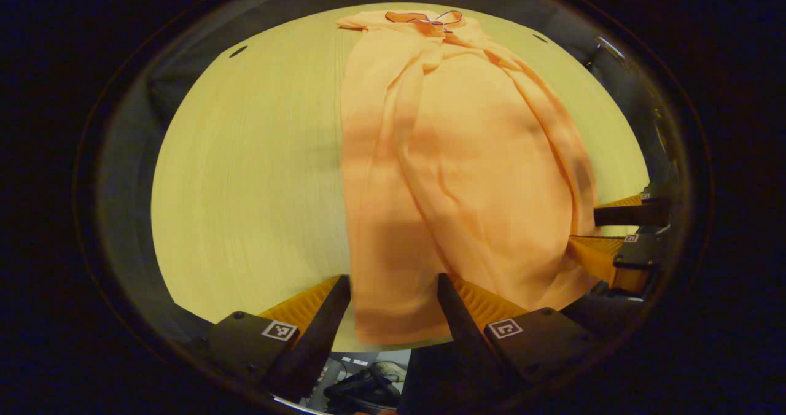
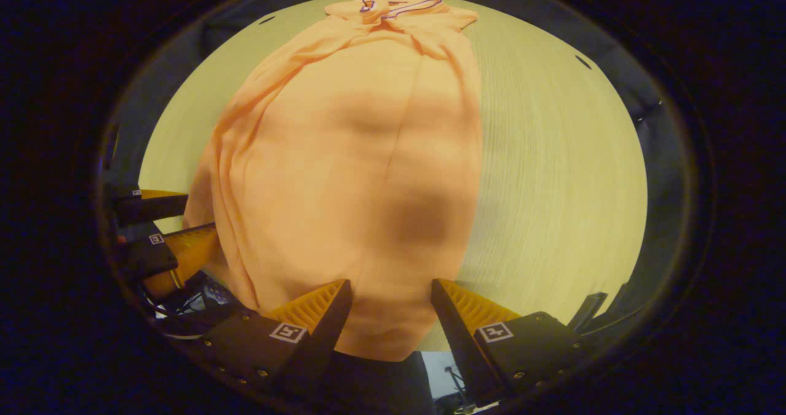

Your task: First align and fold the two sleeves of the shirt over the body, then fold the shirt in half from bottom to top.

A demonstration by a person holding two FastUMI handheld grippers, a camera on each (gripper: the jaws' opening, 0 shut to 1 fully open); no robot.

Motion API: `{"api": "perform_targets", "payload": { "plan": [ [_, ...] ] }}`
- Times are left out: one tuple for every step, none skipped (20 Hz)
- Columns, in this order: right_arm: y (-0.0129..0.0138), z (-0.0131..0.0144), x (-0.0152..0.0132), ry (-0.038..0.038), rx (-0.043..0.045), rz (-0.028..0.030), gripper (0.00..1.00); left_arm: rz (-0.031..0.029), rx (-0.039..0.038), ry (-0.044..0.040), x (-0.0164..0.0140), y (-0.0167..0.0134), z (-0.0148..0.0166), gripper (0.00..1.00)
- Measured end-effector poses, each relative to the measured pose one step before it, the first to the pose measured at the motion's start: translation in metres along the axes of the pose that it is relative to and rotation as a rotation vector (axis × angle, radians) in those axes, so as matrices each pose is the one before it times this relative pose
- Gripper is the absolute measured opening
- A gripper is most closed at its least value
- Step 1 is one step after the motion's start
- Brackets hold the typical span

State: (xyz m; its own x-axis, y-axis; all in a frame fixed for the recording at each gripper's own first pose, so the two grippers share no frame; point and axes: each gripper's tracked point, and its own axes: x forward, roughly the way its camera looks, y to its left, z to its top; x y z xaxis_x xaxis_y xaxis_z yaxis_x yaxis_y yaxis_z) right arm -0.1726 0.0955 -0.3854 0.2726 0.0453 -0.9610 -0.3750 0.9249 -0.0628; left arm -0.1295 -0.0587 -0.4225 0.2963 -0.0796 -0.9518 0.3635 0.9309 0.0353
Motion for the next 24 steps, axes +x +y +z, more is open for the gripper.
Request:
{"api": "perform_targets", "payload": {
  "plan": [
    [-0.00050, 0.00028, -0.00017, 0.01280, 0.00415, -0.00131, 0.86, 0.00117, -0.00469, 0.01796, -0.00041, 0.00022, -0.00049, 0.97],
    [-0.00053, -0.00016, 0.00002, 0.00597, 0.01440, -0.00064, 0.87, 0.00160, -0.01010, 0.01621, 0.00194, -0.00016, 0.00163, 0.98],
    [0.00012, 0.00044, -0.00001, 0.00125, 0.00804, -0.00150, 0.87, 0.00153, -0.00744, 0.01473, 0.00053, 0.00033, 0.00117, 0.97],
    [0.00010, 0.00055, 0.00031, -0.00287, 0.00064, -0.00086, 0.87, 0.00137, -0.00332, 0.01398, -0.00124, -0.00109, 0.00173, 0.96],
    [0.00010, 0.00002, 0.00015, -0.00135, 0.00122, -0.00015, 0.87, 0.00163, -0.00304, 0.01143, -0.00136, 0.00028, 0.00070, 0.96],
    [0.00028, -0.00049, -0.00014, 0.00337, 0.00174, 0.00027, 0.87, 0.00095, -0.00417, 0.01398, 0.00007, 0.00079, -0.00004, 0.96],
    [-0.00032, 0.00029, 0.00037, 0.00256, 0.00421, -0.00090, 0.87, 0.00131, -0.00678, 0.01188, -0.00063, 0.00074, 0.00106, 0.96],
    [0.00024, 0.00101, 0.00035, 0.00121, 0.00286, -0.00037, 0.87, 0.00243, -0.01046, 0.01487, 0.00155, -0.00111, 0.00015, 0.98],
    [0.00001, -0.00024, -0.00049, 0.00094, 0.00314, -0.00041, 0.87, -0.00191, -0.01226, 0.01137, 0.00011, -0.00139, -0.00247, 0.98],
    [0.00032, -0.00012, 0.00072, -0.00196, 0.00541, 0.00014, 0.87, 0.00073, -0.00774, 0.00433, 0.00057, -0.00130, 0.00173, 0.96],
    [-0.00024, 0.00122, -0.00045, 0.00328, 0.00219, 0.00038, 0.86, -0.00630, 0.00062, 0.00313, 0.00187, -0.00413, 0.00063, 0.92],
    [0.00064, 0.00095, 0.00024, 0.00239, 0.00318, 0.00208, 0.86, -0.00042, -0.00261, -0.00093, -0.00071, -0.00379, 0.00194, 0.87],
    [-0.00032, 0.00135, -0.00071, -0.00808, 0.01522, -0.00026, 0.84, -0.00267, 0.00541, 0.00121, 0.00259, -0.00515, 0.00143, 0.76],
    [0.00065, -0.00033, 0.00075, 0.00432, 0.00507, 0.00136, 0.67, 0.00043, 0.01372, 0.00162, -0.00004, -0.00374, 0.00080, 0.70],
    [0.00071, -0.00001, -0.00130, 0.00511, -0.00244, -0.00050, 0.60, 0.00257, 0.01635, 0.00442, 0.00072, -0.00082, 0.00003, 0.64],
    [0.00012, 0.00094, 0.00195, 0.00398, -0.00516, -0.00259, 0.60, -0.00739, -0.00230, -0.00703, -0.00056, -0.00047, 0.00554, 0.58],
    [0.00087, 0.00044, -0.00006, -0.00424, 0.00023, 0.00773, 0.60, 0.00005, -0.03439, -0.01075, -0.00008, 0.00049, 0.00034, 0.45],
    [0.00121, 0.00550, -0.00079, -0.02055, 0.02392, 0.00619, 0.40, -0.00576, -0.03170, -0.00838, -0.00066, 0.00019, 0.00425, 0.31],
    [0.00028, -0.00068, 0.00292, 0.00945, 0.01180, 0.01018, 0.20, -0.00575, -0.01220, 0.00495, -0.00144, -0.00008, 0.00150, 0.15],
    [-0.00006, -0.00039, -0.00145, -0.00396, 0.01232, 0.00489, 0.06, -0.00301, 0.00016, -0.00256, -0.00128, 0.00059, 0.00330, 0.14],
    [0.00075, -0.00036, -0.00022, 0.00433, -0.00241, -0.00038, 0.06, 0.00313, 0.00569, -0.01552, -0.00443, 0.00174, 0.00564, 0.14],
    [-0.00041, 0.00141, 0.00083, -0.01564, -0.00317, -0.00162, 0.06, 0.00410, -0.00629, 0.00149, -0.00185, 0.00098, 0.00440, 0.14],
    [0.00040, -0.00044, -0.00138, 0.00831, -0.00902, -0.00325, 0.00, 0.00080, 0.00602, -0.01084, -0.00714, 0.00133, 0.00671, 0.07],
    [-0.00008, 0.00055, 0.00063, -0.00430, -0.00107, -0.00194, 0.00, 0.00052, 0.00083, -0.00209, -0.00673, 0.00140, 0.00693, 0.05]
  ]
}}
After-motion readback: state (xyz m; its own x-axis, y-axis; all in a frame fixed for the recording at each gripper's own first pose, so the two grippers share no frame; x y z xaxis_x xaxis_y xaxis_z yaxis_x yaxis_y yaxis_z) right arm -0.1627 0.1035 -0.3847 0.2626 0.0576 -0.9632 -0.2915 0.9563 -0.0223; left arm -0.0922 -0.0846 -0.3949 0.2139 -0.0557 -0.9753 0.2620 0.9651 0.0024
